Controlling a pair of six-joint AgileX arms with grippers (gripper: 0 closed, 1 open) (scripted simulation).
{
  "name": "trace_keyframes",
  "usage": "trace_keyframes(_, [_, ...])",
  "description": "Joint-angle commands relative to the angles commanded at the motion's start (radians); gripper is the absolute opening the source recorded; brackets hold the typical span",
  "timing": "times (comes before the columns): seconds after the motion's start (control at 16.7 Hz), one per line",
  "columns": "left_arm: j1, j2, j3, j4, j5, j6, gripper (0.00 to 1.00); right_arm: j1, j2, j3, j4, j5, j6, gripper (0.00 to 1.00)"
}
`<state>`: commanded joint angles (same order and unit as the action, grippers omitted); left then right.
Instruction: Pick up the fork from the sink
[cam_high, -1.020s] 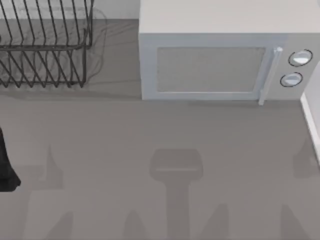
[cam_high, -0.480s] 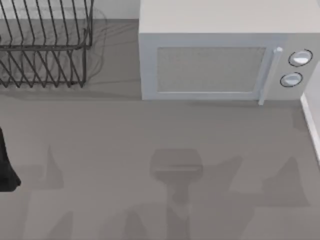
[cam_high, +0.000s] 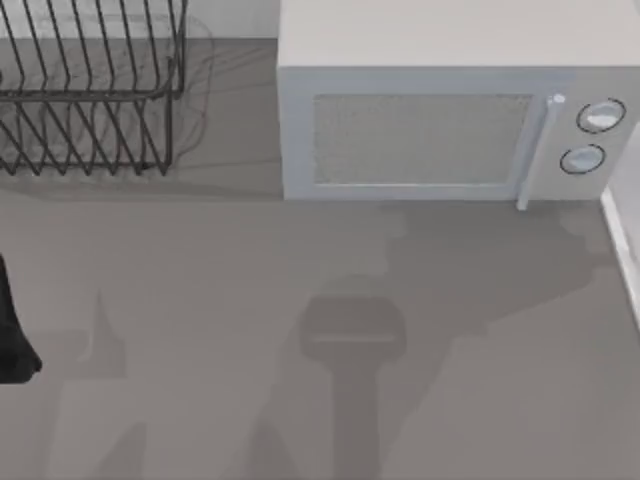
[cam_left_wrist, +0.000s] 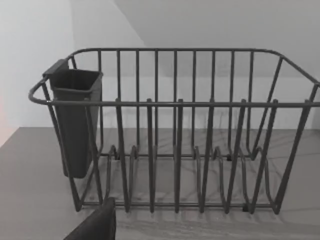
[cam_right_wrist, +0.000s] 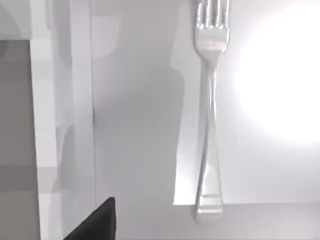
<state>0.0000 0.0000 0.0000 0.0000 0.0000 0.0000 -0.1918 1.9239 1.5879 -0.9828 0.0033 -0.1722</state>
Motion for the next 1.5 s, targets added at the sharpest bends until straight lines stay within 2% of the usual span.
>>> trace_keyframes(0.36, [0.0, 0.0, 0.0, 0.0, 0.0, 0.0, 1.0, -0.032, 0.331, 0.274, -0.169, 0.001, -0.031, 1.0])
trace_keyframes(0.84, [0.0, 0.0, 0.0, 0.0, 0.0, 0.0, 1.0, -0.03, 0.37, 0.303, -0.184, 0.001, -0.034, 1.0])
trace_keyframes(1.02, [0.0, 0.0, 0.0, 0.0, 0.0, 0.0, 1.0, -0.03, 0.409, 0.264, -0.115, 0.001, -0.033, 1.0])
trace_keyframes(1.32, [0.0, 0.0, 0.0, 0.0, 0.0, 0.0, 1.0, -0.033, 0.536, 0.153, 0.151, 0.003, -0.031, 1.0])
trace_keyframes(1.5, [0.0, 0.0, 0.0, 0.0, 0.0, 0.0, 1.0, -0.034, 0.594, 0.105, 0.24, 0.003, -0.031, 1.0])
